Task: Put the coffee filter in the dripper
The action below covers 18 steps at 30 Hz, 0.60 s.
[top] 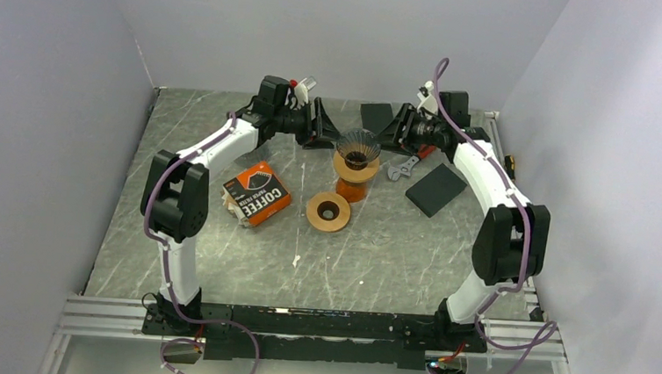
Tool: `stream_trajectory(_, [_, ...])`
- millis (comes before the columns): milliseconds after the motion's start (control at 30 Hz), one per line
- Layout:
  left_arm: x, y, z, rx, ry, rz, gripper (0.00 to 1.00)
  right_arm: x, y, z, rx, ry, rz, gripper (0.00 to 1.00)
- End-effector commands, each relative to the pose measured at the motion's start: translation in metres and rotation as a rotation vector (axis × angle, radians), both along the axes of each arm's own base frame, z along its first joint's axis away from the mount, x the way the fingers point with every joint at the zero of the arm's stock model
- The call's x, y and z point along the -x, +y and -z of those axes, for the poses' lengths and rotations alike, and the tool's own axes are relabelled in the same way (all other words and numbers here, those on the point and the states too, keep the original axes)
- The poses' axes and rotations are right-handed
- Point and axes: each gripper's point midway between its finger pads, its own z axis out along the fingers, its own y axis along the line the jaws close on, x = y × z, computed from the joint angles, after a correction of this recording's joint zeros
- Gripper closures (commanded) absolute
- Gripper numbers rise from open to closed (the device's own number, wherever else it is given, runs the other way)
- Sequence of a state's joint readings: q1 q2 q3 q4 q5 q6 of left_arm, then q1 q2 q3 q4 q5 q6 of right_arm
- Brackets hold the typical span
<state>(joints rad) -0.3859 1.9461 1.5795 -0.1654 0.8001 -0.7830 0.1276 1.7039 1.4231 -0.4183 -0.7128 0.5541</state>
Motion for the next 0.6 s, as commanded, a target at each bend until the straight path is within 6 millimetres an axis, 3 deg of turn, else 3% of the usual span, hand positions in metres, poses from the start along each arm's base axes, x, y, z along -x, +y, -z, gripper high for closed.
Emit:
stream_trajectory(0, [0.003,0.000,-0.054,0.043,-0.173,0.005,0.35,0.004,-0.004,-0.048,-0.013,-0.133,0.015,0.51])
stream_trajectory(200, [0.009,0.027,-0.088,-0.074,-0.373,-0.055,0.28,0.008,-0.014,-0.068,0.040,-0.217,0.058,0.39])
stream_trajectory(333, [0.015,0.054,-0.092,-0.199,-0.458,-0.099,0.24,0.013,-0.020,-0.080,0.063,-0.270,0.079,0.34])
stream_trajectory(433, [0.020,0.079,-0.081,-0.299,-0.461,-0.140,0.23,0.016,-0.022,-0.087,0.074,-0.301,0.089,0.32])
stream_trajectory(567, [0.030,0.117,-0.048,-0.478,-0.399,-0.224,0.21,0.019,-0.023,-0.095,0.065,-0.342,0.097,0.32])
